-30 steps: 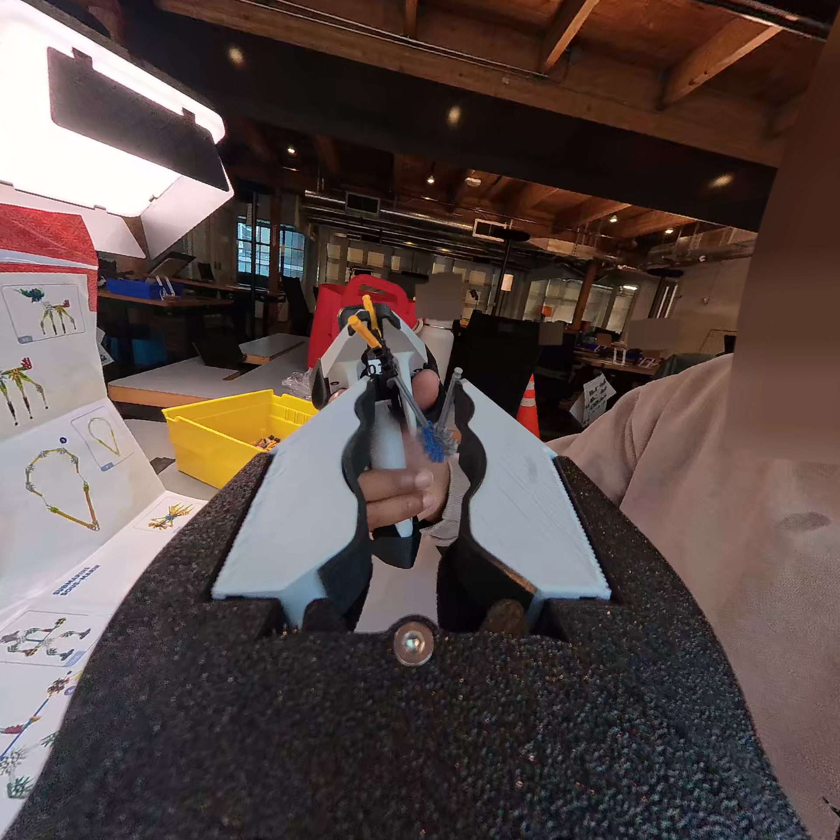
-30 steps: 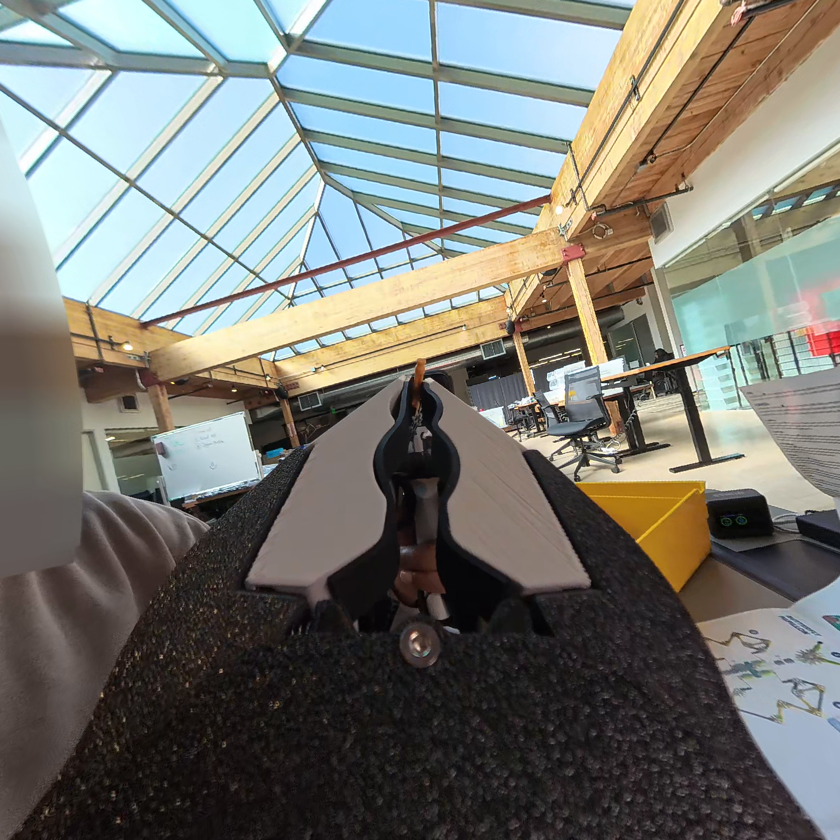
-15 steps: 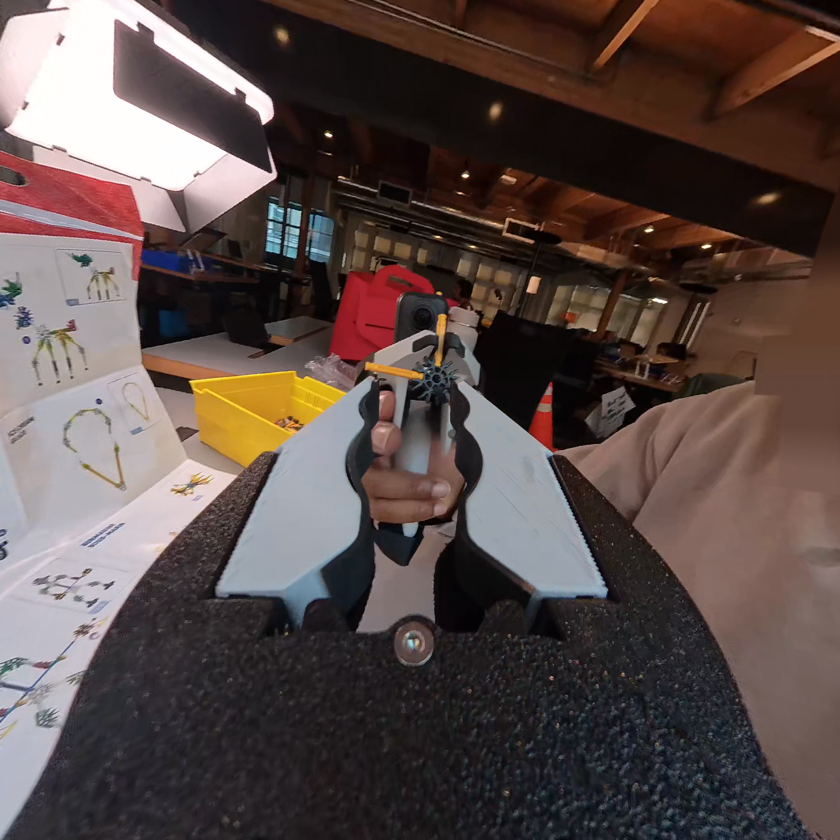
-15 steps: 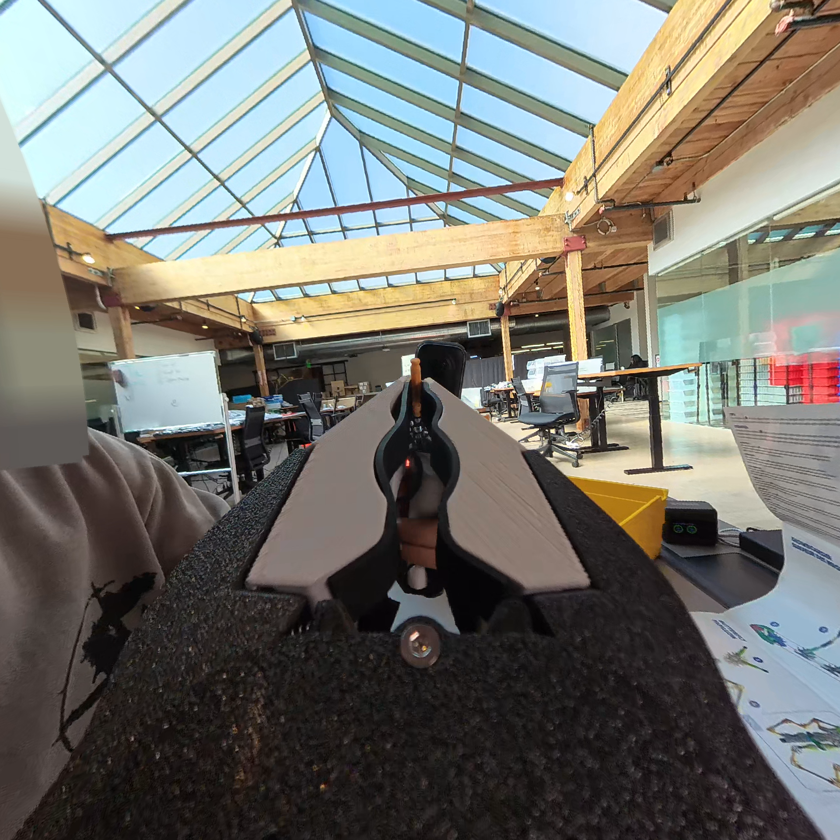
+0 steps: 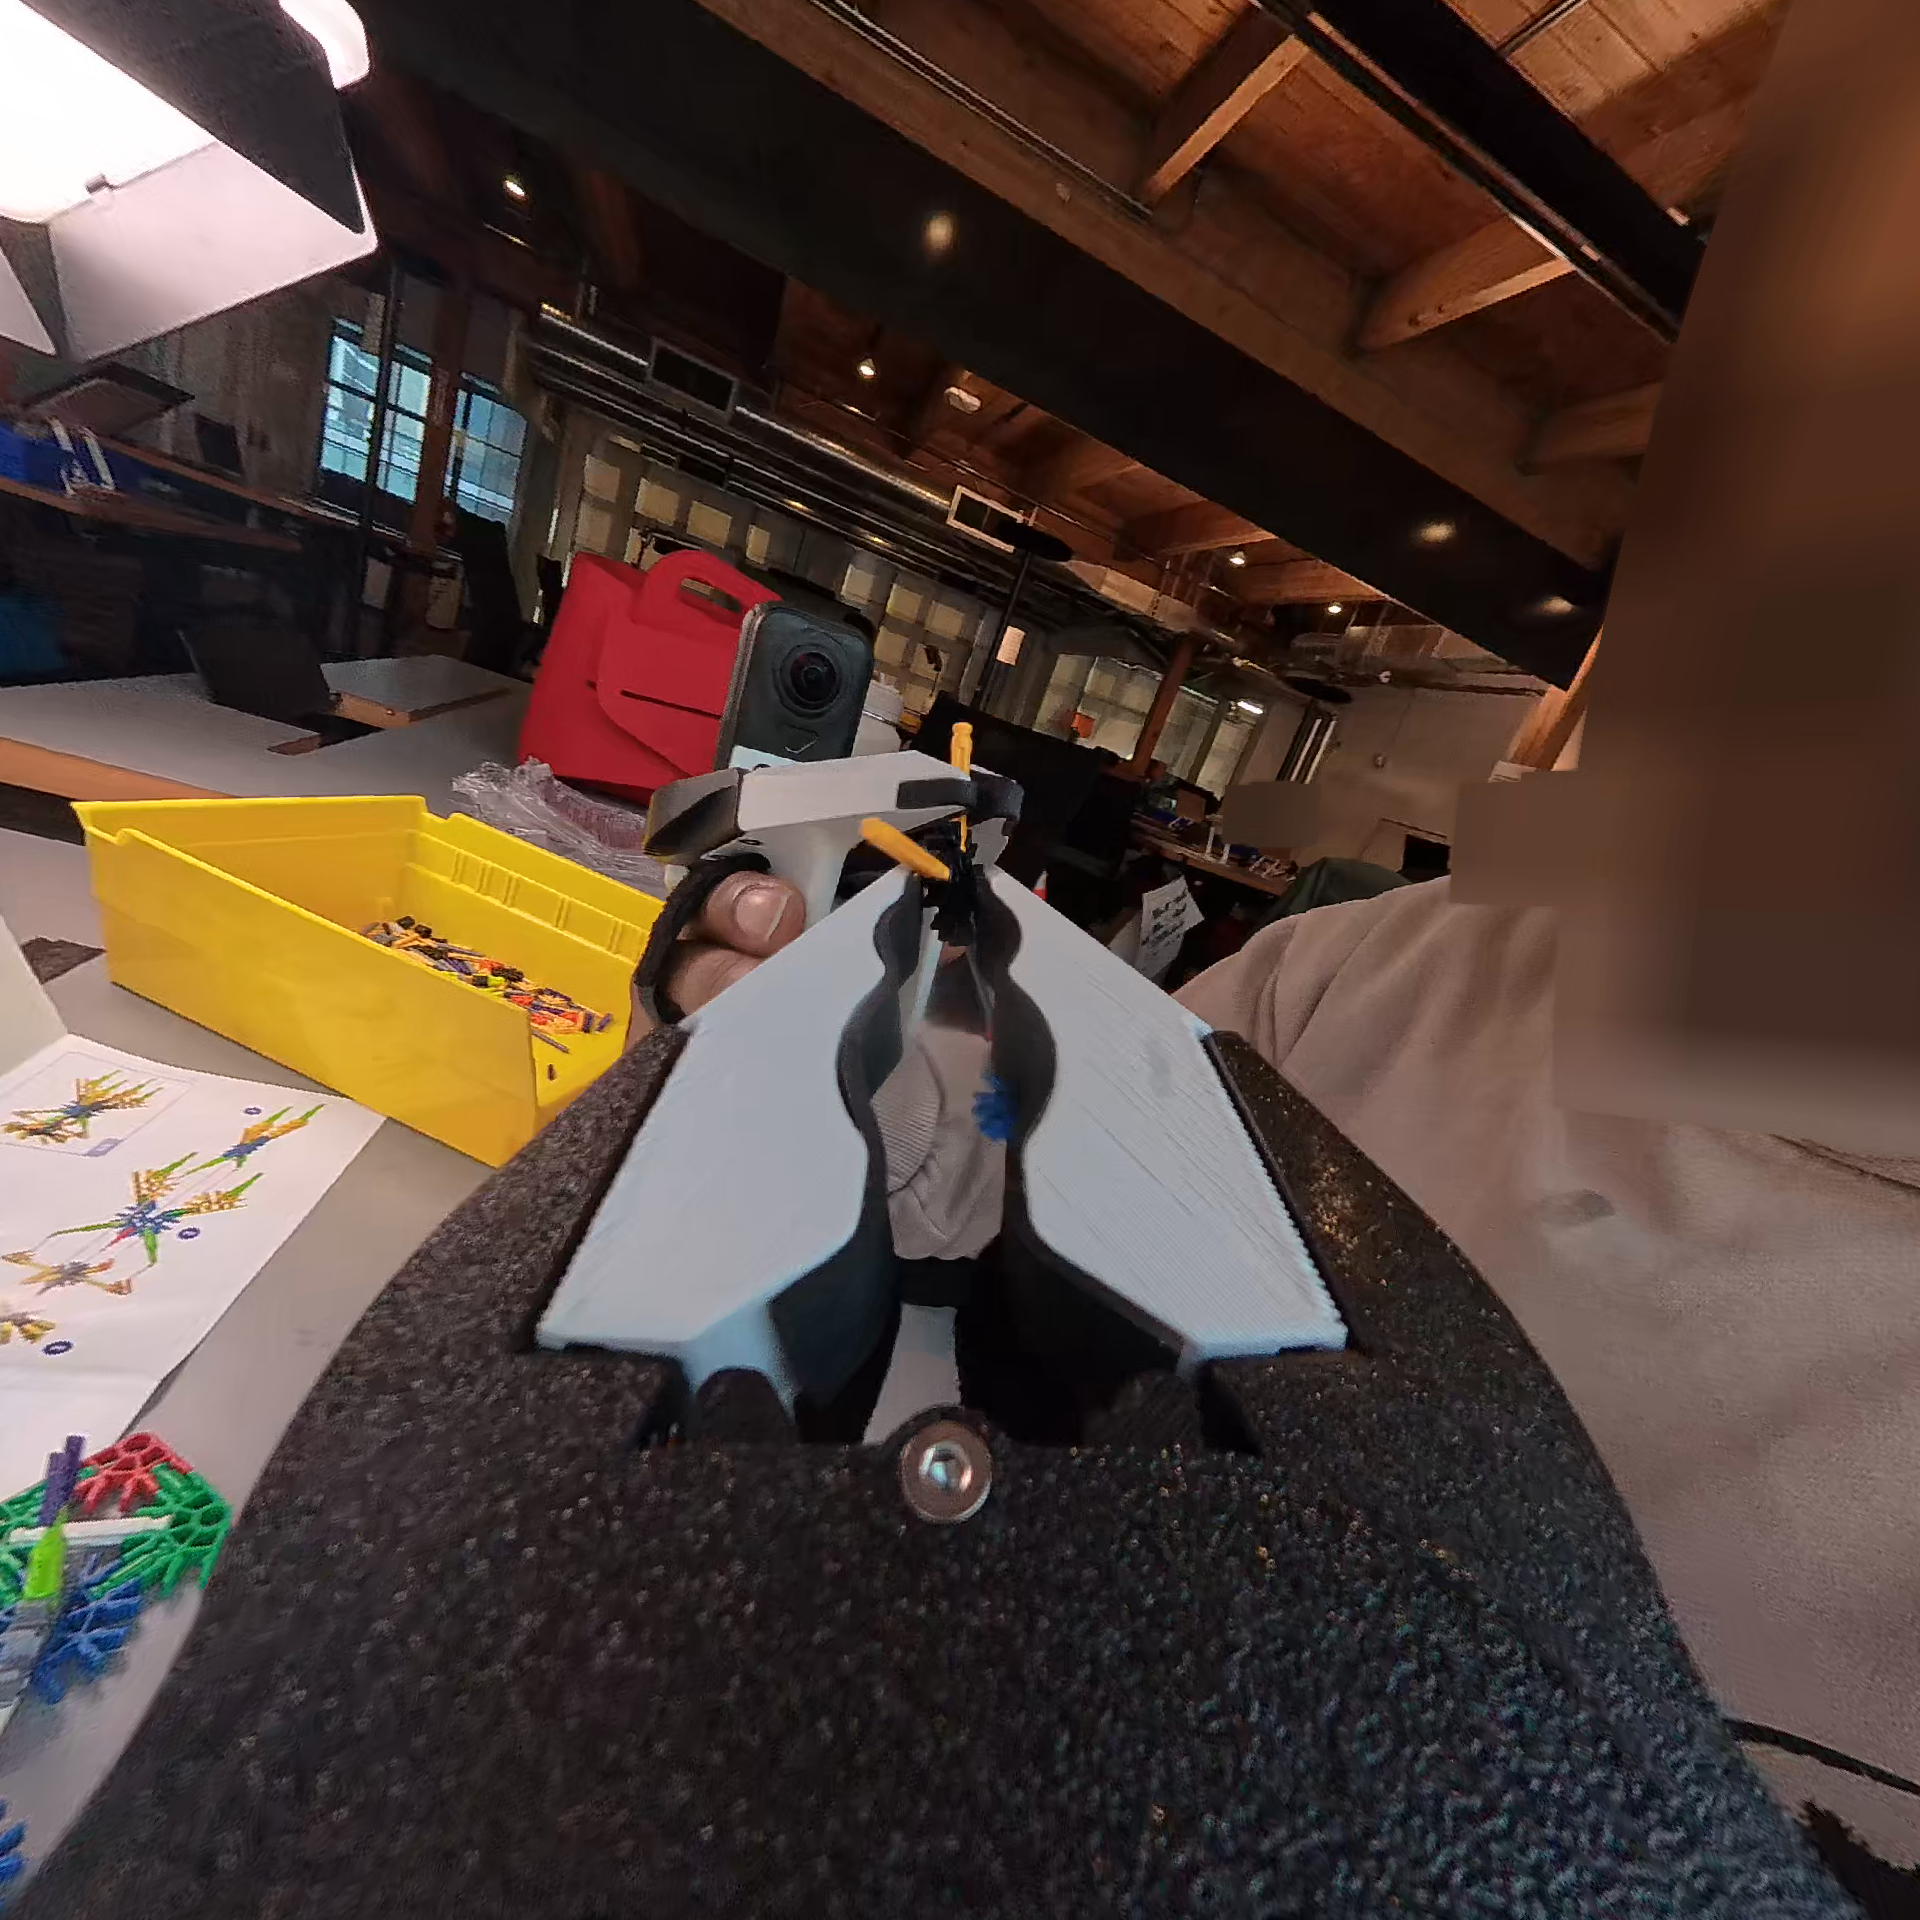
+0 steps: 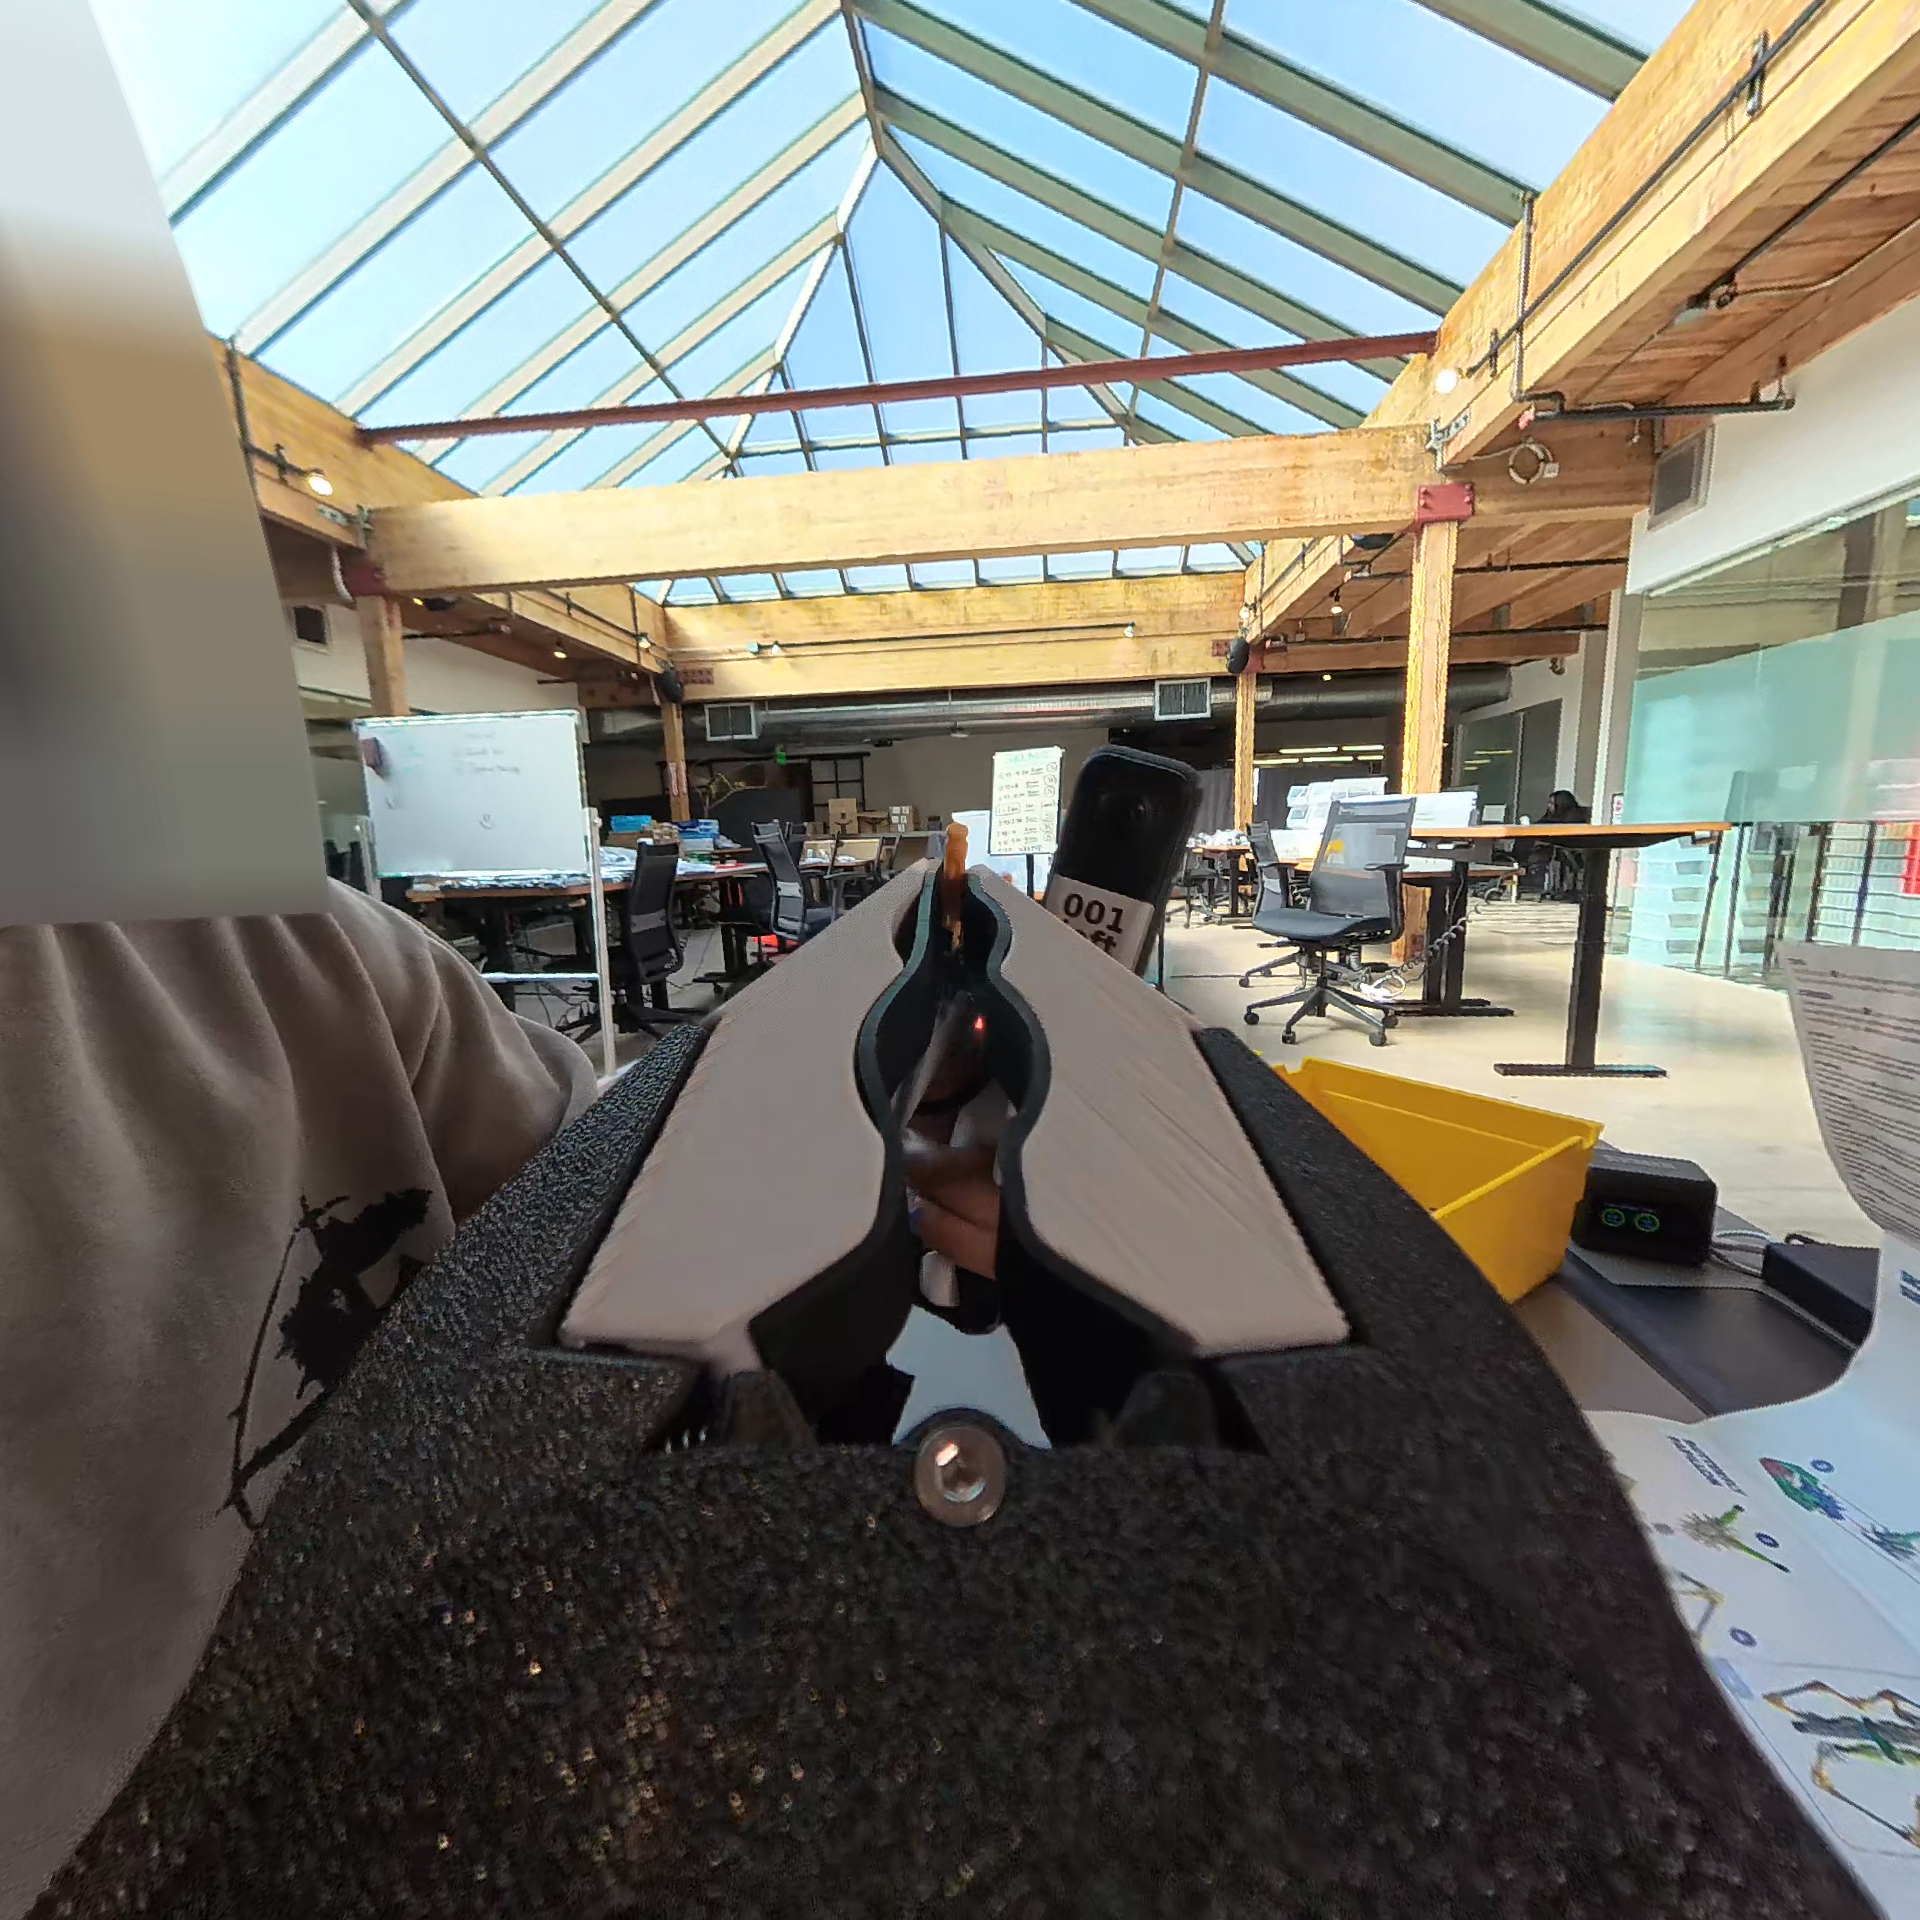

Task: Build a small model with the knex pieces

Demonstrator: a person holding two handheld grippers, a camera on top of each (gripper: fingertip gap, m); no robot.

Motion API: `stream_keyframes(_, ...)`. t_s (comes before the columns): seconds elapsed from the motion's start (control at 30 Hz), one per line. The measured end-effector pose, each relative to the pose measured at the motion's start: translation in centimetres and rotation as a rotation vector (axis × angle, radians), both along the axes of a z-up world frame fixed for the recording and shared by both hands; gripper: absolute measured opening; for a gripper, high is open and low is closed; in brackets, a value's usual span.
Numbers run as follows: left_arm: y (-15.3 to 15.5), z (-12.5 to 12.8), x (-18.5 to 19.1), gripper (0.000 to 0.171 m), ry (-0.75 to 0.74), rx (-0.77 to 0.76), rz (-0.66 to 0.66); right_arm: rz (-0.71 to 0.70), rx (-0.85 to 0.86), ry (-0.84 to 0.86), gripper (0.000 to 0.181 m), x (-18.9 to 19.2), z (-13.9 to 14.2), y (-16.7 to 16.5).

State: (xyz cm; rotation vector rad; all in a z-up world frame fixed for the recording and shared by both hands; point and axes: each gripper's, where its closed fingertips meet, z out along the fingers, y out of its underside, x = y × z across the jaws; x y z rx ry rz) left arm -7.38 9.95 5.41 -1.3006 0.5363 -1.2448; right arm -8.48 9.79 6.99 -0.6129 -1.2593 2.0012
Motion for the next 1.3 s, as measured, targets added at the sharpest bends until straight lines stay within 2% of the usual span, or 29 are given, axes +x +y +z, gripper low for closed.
stream_keyframes(0.03, 0.3, 0.0, -0.3, 0.001, 0.028, 0.019, 0.045, -0.021, 0.009, -0.020, 0.001, -0.2, -0.2, 0.3)
stream_keyframes(0.17, 1.1, -0.9, -1.1, 0.001, 0.293, 0.118, 0.256, -0.108, 0.114, -0.098, 0.001, -0.9, -1.1, 1.1)
stream_keyframes(0.3, 0.8, -1.0, -1.2, 0.002, 0.469, 0.197, 0.349, -0.165, 0.240, -0.116, 0.004, -0.6, -1.3, 1.0)
stream_keyframes(0.57, 0.6, -0.6, -1.1, 0.001, 0.427, 0.220, 0.335, -0.211, 0.281, -0.094, 0.002, -0.2, -0.7, 1.0)
stream_keyframes(0.8, 0.4, -0.5, -0.7, 0.003, 0.439, 0.267, 0.347, -0.137, 0.201, -0.081, 0.001, 0.2, 0.0, 0.6)
stream_keyframes(0.87, 0.5, -0.7, -0.4, 0.008, 0.470, 0.282, 0.359, -0.111, 0.177, -0.081, 0.001, 0.2, 0.1, 0.2)
stream_keyframes(0.9, 0.4, -0.7, -0.3, 0.003, 0.485, 0.301, 0.369, -0.103, 0.159, -0.087, 0.001, 0.1, 0.2, 0.2)
stream_keyframes(0.97, 0.2, -0.5, -0.2, 0.002, 0.515, 0.336, 0.381, -0.031, 0.091, -0.126, 0.001, 0.2, 0.4, 0.0)
stream_keyframes(1.03, -0.4, -0.6, 0.2, 0.002, 0.556, 0.378, 0.364, 0.109, -0.008, -0.203, 0.001, 0.5, 0.3, -0.5)
stream_keyframes(1.17, -2.3, -0.8, 1.7, 0.001, 0.633, 0.511, 0.289, 0.503, -0.232, -0.324, 0.001, 1.8, -0.2, -2.2)
stream_keyframes(1.23, -3.5, -1.2, 2.7, 0.001, 0.665, 0.580, 0.230, 0.675, -0.279, -0.354, 0.002, 2.5, -0.6, -3.5)
stream_keyframes(1.3, -4.4, -1.6, 3.5, 0.001, 0.683, 0.616, 0.175, 0.731, -0.276, -0.360, 0.001, 2.6, -0.9, -4.7)
